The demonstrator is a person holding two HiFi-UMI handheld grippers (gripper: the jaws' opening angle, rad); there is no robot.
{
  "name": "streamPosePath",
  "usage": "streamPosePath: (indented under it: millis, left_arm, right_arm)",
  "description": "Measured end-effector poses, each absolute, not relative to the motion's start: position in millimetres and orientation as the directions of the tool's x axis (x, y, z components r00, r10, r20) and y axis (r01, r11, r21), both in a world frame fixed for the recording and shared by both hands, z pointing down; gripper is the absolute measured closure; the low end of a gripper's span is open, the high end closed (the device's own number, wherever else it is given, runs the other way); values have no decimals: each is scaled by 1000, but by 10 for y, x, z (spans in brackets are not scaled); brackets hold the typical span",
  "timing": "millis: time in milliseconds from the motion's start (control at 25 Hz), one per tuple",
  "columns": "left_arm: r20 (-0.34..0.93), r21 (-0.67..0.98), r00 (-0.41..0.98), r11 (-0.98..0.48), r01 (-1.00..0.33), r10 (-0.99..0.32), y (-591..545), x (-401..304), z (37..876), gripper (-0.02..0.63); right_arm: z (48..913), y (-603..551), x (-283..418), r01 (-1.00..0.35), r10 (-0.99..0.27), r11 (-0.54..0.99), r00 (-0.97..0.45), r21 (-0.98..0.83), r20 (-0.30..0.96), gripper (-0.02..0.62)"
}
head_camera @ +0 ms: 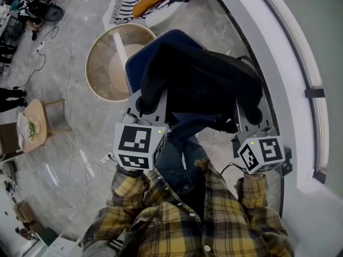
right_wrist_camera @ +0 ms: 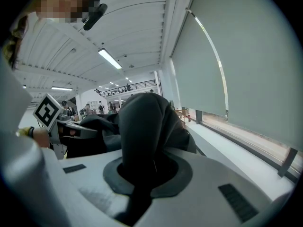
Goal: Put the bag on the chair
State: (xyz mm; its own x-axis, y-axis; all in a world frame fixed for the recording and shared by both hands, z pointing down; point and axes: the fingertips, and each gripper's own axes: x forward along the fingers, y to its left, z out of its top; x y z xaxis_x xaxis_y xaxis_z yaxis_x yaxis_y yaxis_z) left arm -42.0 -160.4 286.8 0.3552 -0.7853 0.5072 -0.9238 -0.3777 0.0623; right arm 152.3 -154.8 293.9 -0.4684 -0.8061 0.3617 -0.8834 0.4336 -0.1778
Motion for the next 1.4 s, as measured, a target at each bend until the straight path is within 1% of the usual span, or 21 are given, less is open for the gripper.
streamPosePath:
  millis: [400, 1000, 1400]
  left_arm:
    - [594, 49, 325, -371, -928, -736, -1732, -619, 3739, 565]
    - [722, 88, 333, -396, -914, -607, -1705, -534, 5276, 565]
    - [770, 131, 332, -375, -918, -545, -1681, -511, 6155, 565]
  right_arm:
    - [3848, -1695, 1334, -880, -754, 437, -472, -187, 456, 566]
    - [5359, -1607, 1445, -914, -682, 357, -396, -193, 615, 566]
    - [6185, -1569, 1487, -928, -630, 322, -356, -185, 690, 566]
